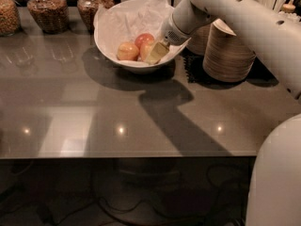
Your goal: Pick apple from white bowl
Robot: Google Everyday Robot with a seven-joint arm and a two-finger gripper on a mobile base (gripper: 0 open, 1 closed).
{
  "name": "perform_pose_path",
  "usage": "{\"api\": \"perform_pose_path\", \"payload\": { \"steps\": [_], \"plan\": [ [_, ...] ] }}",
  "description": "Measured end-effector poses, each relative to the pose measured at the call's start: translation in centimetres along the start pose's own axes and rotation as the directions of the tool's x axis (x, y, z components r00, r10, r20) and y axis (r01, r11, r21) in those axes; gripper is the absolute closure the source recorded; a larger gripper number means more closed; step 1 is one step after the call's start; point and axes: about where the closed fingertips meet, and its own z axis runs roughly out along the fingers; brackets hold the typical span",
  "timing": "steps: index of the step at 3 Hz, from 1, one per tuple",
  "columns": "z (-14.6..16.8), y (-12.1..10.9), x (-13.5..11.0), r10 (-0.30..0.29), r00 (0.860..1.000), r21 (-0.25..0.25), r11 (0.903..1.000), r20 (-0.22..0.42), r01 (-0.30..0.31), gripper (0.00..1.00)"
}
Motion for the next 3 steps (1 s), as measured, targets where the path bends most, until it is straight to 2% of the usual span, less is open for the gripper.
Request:
{"api": "perform_pose_path", "payload": {
  "steps": [1, 2, 3],
  "plan": [
    [-2.3, -0.7, -0.5, -0.043, 0.996, 0.011, 0.9990, 0.078, 0.043, 1.00],
    [-5.6, -1.0, -0.7, -0.110, 0.977, -0.007, 0.9936, 0.181, 0.113, 1.00],
    [-10.0, -0.7, -1.0, -0.169, 0.951, -0.030, 0.9827, 0.261, 0.183, 1.00]
  ]
}}
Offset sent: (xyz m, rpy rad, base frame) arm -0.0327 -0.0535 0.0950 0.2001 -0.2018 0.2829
